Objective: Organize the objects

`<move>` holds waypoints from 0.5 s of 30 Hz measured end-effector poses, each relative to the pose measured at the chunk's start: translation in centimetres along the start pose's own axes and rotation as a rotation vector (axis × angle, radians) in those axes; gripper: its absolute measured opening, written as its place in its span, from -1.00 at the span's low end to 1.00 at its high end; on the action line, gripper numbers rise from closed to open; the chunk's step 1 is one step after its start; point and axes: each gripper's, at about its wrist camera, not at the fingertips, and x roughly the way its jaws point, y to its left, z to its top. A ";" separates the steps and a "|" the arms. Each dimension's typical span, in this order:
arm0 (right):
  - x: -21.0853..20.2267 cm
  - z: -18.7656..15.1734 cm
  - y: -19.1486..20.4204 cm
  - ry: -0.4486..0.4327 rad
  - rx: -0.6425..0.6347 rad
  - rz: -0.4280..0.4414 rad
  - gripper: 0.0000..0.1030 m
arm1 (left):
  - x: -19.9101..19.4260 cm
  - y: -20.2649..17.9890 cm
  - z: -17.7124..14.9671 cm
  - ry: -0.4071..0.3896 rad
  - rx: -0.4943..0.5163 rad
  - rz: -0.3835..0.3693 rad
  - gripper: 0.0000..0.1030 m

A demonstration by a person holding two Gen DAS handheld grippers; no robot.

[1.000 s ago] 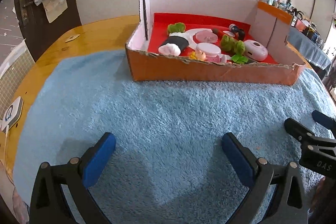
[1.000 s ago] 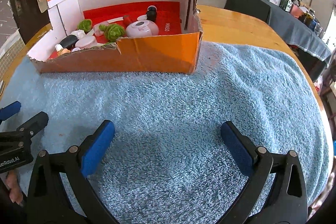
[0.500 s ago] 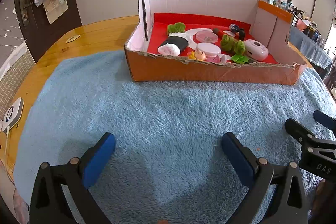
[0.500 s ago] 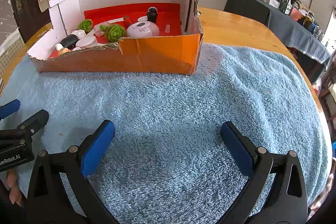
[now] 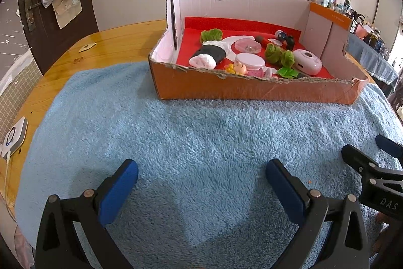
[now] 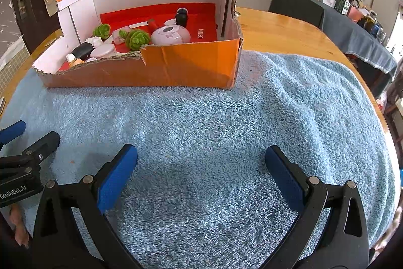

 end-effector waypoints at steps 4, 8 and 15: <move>0.0 0.0 0.0 0.000 0.000 0.000 1.00 | 0.0 0.0 0.0 0.000 0.000 0.000 1.00; 0.0 0.0 0.0 0.000 0.000 0.000 1.00 | 0.0 0.0 0.0 -0.003 -0.002 0.000 1.00; 0.0 0.0 0.0 -0.001 0.000 -0.001 1.00 | 0.0 -0.1 0.0 -0.004 -0.003 0.001 1.00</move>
